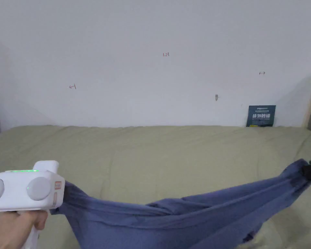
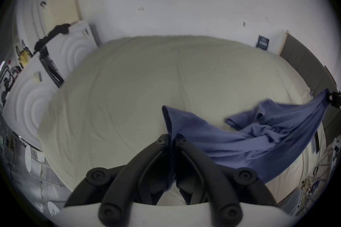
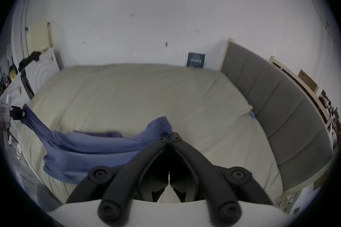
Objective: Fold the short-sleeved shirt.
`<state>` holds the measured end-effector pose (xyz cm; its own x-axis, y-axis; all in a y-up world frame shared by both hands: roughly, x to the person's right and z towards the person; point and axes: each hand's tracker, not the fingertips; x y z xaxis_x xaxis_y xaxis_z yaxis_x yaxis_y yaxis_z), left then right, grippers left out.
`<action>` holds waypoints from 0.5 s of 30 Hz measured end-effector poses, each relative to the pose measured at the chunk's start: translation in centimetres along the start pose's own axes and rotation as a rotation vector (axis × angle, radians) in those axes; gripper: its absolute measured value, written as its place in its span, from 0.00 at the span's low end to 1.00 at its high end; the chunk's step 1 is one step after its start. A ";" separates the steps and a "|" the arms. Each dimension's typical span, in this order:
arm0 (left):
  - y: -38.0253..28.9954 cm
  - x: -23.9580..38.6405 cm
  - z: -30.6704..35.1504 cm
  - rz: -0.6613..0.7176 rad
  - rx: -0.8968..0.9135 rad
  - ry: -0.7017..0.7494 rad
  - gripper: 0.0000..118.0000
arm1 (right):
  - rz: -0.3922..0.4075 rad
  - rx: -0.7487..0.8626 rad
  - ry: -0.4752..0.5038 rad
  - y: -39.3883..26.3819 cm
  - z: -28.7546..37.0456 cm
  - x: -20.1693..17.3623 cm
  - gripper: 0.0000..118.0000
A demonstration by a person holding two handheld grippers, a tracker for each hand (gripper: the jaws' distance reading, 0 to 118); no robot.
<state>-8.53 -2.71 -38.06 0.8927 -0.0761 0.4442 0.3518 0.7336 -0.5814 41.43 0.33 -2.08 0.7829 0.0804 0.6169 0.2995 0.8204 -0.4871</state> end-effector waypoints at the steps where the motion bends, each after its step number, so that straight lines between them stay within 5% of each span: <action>1: 1.2 -0.8 0.8 -0.001 0.022 0.012 0.02 | -0.002 0.027 -0.003 0.7 1.1 0.4 0.00; 10: 10.0 -3.7 11.4 0.027 0.221 0.036 0.02 | -0.057 0.196 -0.027 6.6 9.2 3.5 0.00; 15: 12.2 -2.2 15.1 0.004 0.295 0.062 0.02 | -0.006 0.247 -0.065 10.0 12.0 3.2 0.00</action>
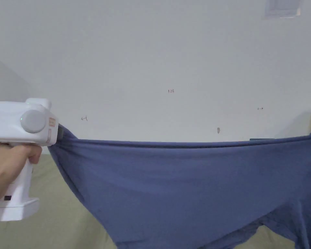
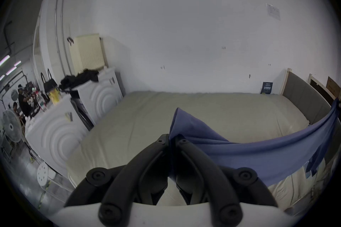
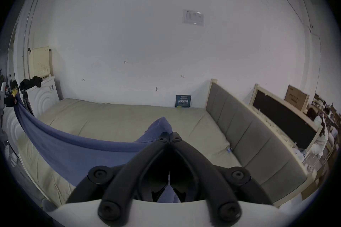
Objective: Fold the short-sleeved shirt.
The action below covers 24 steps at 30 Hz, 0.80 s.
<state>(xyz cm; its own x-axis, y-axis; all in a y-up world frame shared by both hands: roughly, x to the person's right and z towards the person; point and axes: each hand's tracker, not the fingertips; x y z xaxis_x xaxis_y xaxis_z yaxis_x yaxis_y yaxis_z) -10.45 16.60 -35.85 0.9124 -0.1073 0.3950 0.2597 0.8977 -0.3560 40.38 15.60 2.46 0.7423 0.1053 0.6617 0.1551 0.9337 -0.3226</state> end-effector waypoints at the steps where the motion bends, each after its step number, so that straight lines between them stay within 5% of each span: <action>1: 0.5 0.1 0.2 0.000 0.000 -0.001 0.02 | 0.004 0.011 -0.011 0.5 0.0 0.0 0.00; 13: 4.3 2.5 -5.2 0.028 0.025 0.046 0.02 | 0.003 0.044 -0.038 5.0 -4.0 0.1 0.00; 24: 9.4 5.3 -13.7 0.045 0.053 0.076 0.02 | -0.028 0.050 -0.065 9.5 -15.2 -1.4 0.00</action>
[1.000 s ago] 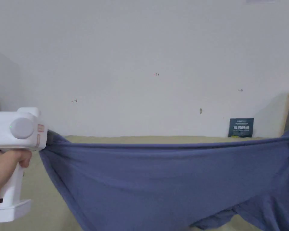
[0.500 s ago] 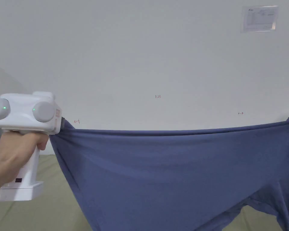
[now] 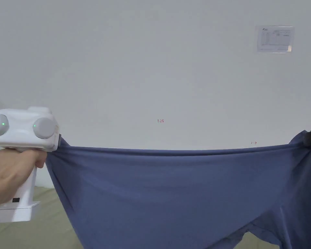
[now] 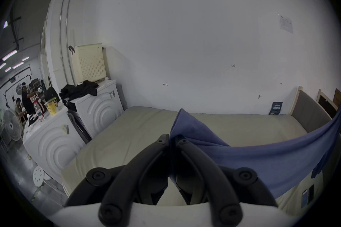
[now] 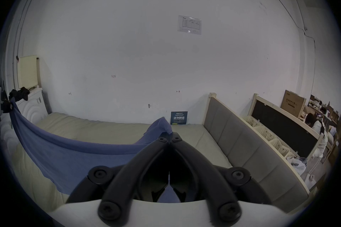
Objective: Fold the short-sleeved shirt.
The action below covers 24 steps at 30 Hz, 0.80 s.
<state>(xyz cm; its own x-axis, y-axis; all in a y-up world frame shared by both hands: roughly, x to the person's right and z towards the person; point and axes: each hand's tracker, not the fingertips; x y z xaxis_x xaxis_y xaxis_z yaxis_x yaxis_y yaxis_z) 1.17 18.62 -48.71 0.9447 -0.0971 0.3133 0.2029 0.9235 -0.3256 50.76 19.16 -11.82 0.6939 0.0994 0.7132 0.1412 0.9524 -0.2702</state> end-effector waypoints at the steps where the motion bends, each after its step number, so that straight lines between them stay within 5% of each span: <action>1: 0.5 0.3 -1.0 0.001 0.003 0.004 0.02 | 0.001 -0.002 -0.003 0.5 -1.2 -0.3 0.00; 15: 0.9 5.9 -11.5 -0.033 0.041 0.095 0.02 | 0.032 0.016 -0.069 1.2 -12.2 -4.1 0.00; 24: -8.6 7.4 -17.8 -0.095 -0.121 0.082 0.02 | 0.097 -0.139 -0.047 -8.5 -15.8 -5.4 0.00</action>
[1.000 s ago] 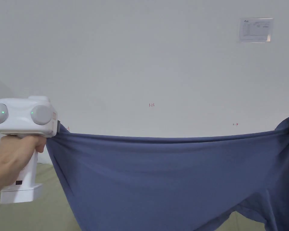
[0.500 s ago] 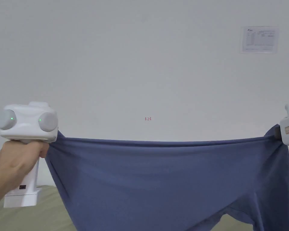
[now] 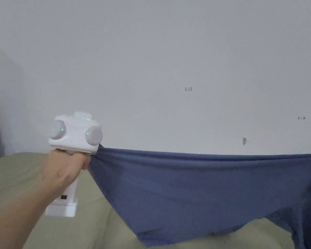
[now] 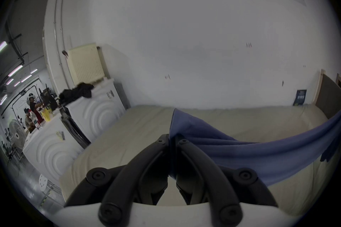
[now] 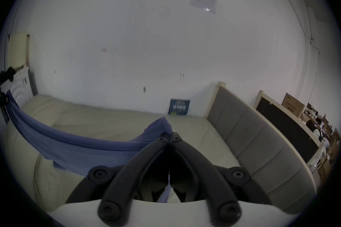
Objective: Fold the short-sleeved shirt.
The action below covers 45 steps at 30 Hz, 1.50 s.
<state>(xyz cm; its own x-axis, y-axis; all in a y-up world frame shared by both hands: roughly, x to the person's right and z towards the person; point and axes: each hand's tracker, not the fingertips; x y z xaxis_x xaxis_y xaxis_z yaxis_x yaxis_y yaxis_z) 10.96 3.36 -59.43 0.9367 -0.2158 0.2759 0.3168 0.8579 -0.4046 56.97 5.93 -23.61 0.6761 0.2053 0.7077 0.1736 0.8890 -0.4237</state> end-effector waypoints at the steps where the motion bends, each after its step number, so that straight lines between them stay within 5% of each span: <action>1: -1.7 0.1 -0.6 -0.012 -0.040 -0.006 0.02 | -0.005 -0.021 0.004 -1.7 -0.4 -0.2 0.00; 14: -24.1 -5.9 8.5 0.014 -0.177 -0.137 0.02 | -0.065 -0.169 0.121 -25.2 11.4 1.0 0.00; 19: -29.7 -8.1 13.9 0.011 -0.243 -0.149 0.02 | -0.163 -0.180 0.153 -31.6 19.2 2.6 0.00; 21: -31.5 -9.2 15.8 0.072 -0.265 -0.159 0.02 | -0.211 -0.219 0.160 -33.7 21.4 3.2 0.00; 34: -40.0 -12.8 22.2 0.083 -0.354 -0.208 0.02 | -0.156 -0.296 0.181 -41.7 29.9 4.4 0.00; 37: -40.6 -12.3 22.3 0.070 -0.357 -0.223 0.02 | -0.187 -0.306 0.178 -42.1 29.4 4.1 0.11; 38: -40.9 -12.6 21.9 0.068 -0.357 -0.234 0.07 | -0.171 -0.286 0.172 -42.2 29.5 3.9 0.39; 39: -41.0 -12.6 22.0 0.072 -0.353 -0.266 0.27 | -0.145 -0.266 0.166 -42.0 29.6 3.6 0.73; 40: -41.1 -12.5 22.3 0.071 -0.351 -0.284 0.64 | -0.142 -0.278 0.143 -41.7 29.5 3.4 0.97; 41: -41.1 -12.2 22.6 0.055 -0.337 -0.293 1.00 | -0.158 -0.286 0.134 -41.5 29.6 3.3 1.00; 43: -40.4 -11.7 23.6 0.039 -0.205 -0.347 0.98 | -0.209 -0.205 0.185 -40.9 30.4 3.4 1.00; 45: -40.2 -10.5 25.1 0.025 -0.259 -0.319 0.98 | -0.197 -0.202 0.202 -40.1 31.1 2.6 1.00</action>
<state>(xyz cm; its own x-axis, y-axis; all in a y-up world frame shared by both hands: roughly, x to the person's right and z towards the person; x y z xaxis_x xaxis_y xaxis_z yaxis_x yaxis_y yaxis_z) -15.38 -17.14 -24.21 0.8643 -0.0063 0.5030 0.3599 0.7063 -0.6096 29.50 -16.46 12.74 0.7401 -0.0659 0.6692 0.4399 0.8002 -0.4077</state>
